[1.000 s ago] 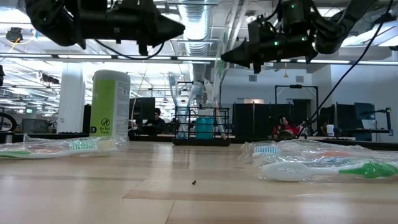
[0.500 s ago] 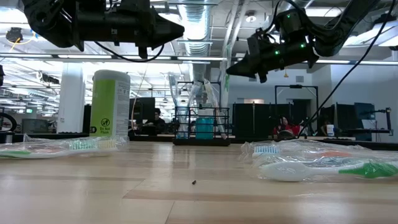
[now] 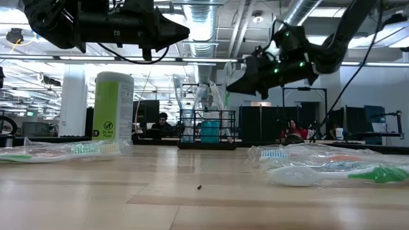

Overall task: Pick & Place toothbrushing station
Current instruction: Put the green toothbrush into the black wire organizer, then put the purple toothbrush into the black wire organizer

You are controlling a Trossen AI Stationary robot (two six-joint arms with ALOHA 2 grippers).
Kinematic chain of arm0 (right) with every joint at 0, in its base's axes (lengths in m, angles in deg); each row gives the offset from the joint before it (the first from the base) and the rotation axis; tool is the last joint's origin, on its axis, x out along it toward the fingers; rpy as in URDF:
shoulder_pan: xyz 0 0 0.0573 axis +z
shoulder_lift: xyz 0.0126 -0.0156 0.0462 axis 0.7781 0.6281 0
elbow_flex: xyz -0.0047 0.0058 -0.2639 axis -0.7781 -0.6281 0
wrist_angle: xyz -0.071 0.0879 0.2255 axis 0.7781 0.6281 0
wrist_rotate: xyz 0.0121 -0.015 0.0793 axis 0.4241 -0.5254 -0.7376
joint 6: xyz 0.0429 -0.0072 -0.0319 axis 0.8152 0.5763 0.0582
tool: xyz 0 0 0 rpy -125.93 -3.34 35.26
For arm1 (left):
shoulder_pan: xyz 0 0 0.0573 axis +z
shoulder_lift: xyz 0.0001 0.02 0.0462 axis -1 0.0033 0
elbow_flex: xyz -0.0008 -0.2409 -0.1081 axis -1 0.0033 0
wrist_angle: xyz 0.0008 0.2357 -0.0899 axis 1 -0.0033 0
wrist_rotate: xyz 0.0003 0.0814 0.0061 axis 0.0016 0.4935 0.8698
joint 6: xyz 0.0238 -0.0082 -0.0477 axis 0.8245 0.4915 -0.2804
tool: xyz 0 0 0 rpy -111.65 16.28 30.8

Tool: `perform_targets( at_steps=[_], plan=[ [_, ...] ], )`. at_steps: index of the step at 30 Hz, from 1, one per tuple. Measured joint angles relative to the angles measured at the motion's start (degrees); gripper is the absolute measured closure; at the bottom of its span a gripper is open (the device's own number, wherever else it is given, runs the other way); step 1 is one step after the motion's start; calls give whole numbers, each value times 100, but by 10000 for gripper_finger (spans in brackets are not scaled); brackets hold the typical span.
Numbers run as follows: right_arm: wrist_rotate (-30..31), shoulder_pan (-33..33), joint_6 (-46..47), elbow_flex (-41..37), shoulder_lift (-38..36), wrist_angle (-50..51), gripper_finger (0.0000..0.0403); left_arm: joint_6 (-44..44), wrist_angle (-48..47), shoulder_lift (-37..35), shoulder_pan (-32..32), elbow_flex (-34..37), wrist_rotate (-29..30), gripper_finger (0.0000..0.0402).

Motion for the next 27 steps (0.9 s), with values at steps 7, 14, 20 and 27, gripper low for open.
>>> perform_targets(
  at_steps=[7, 14, 20, 27],
  plan=[
    [-150, -105, 154, 0, 589, -290, 394, -5, -118, 2, 0, 2, 3, 347],
    [-150, -142, 294, 2, 653, -328, 355, -5, -118, 2, 2, 2, 5, 346],
    [-143, -157, 295, 2, 575, -433, 331, -5, -117, 2, 2, 2, 12, 350],
    [-123, -246, 289, 2, 560, -403, 287, -5, -143, 2, 2, 2, 12, 351]
  ],
)
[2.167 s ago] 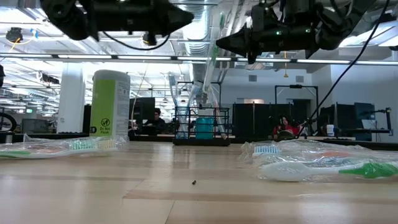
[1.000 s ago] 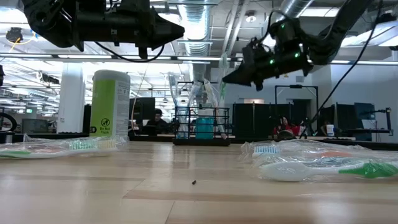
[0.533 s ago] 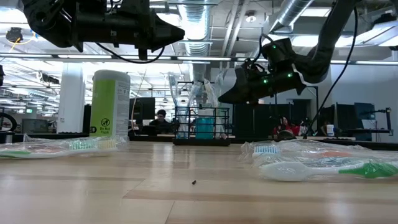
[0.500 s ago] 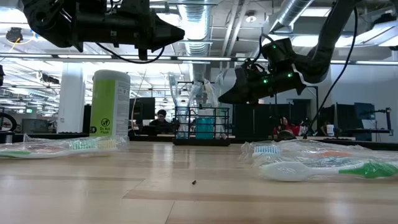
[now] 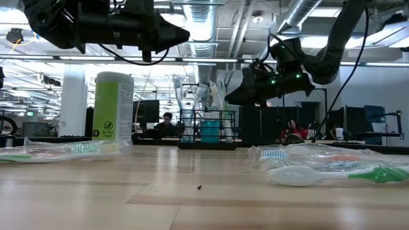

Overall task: Pick & Place toothbrushing station
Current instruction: Put the purple toothbrush into the black wire organizer

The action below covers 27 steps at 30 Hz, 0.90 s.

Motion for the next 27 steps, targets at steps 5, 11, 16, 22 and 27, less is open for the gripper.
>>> perform_targets(
  at_steps=[5, 11, 16, 22, 27],
  plan=[
    [-2, -104, -22, 0, -100, 69, 250, 0, -64, 0, 0, 0, 0, 352],
    [-5, -75, -212, 0, -679, 559, 232, -1, -82, 0, 0, 0, -2, 352],
    [-5, 32, -368, 0, -1237, 1503, 238, -2, -82, 0, 0, 0, -2, 353],
    [-148, 444, -647, 0, -1670, 2784, 251, -2, -81, 0, 0, 0, -2, 353],
    [-354, 941, -685, 0, -1877, 3551, 258, -2, -82, 0, 0, 0, -2, 353]
  ],
)
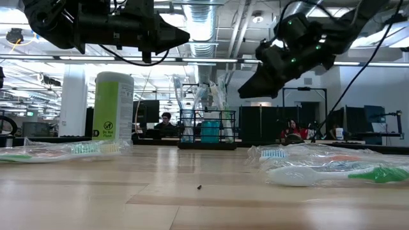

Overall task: Pick & Place toothbrushing station
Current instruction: Put the purple toothbrush into the black wire organizer

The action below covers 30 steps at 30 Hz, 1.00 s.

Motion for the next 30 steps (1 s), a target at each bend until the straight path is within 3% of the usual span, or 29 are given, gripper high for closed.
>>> perform_targets(
  at_steps=[15, 30],
  plan=[
    [-19, 1521, -430, 0, -30, 2203, 270, 1, 0, 0, 0, 0, 0, 353],
    [-57, 2343, -360, 0, -37, 3172, 275, 1, 0, 0, 1, 0, 0, 353]
  ],
)
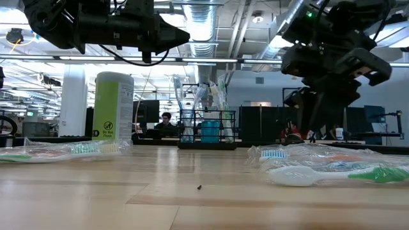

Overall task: Pick & Place toothbrushing station
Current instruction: Put the purple toothbrush into the black wire organizer

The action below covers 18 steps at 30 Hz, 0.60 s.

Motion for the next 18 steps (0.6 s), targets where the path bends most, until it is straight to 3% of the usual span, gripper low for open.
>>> perform_targets(
  at_steps=[6, 18],
  plan=[
    [539, 74, 60, 0, 17, 251, 275, 0, 0, 0, -1, 0, 0, 353],
    [538, 98, 188, -15, 57, 340, 276, -2, -2, 0, 0, 0, 0, 353]
  ],
)
